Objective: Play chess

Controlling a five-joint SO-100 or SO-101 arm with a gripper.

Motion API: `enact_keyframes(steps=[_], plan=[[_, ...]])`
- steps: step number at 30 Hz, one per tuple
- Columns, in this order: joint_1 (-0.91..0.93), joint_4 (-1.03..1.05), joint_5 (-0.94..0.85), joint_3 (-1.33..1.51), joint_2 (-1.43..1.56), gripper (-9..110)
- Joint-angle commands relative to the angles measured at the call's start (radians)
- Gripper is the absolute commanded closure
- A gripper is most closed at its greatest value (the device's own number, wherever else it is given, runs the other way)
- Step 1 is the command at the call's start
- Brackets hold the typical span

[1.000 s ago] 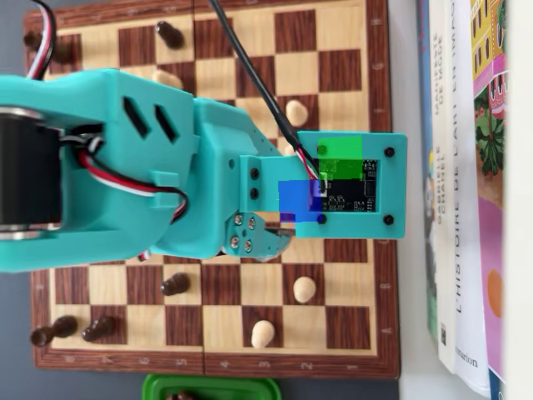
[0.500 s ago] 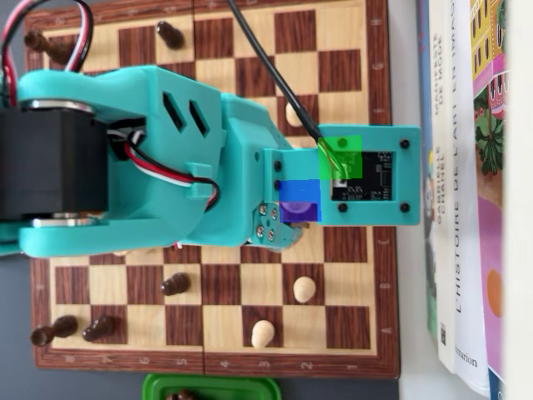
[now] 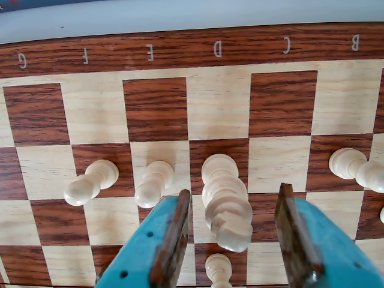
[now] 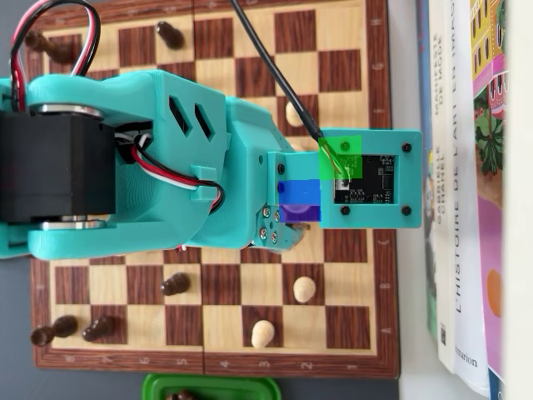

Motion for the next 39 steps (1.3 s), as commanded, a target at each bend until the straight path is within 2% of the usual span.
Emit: enact_keyframes(steps=[1,39], plan=[[0.009,-0.002,-0.002,-0.046,-0.015,81],[0.020,-0.008,-0.002,-0.044,0.048,84]])
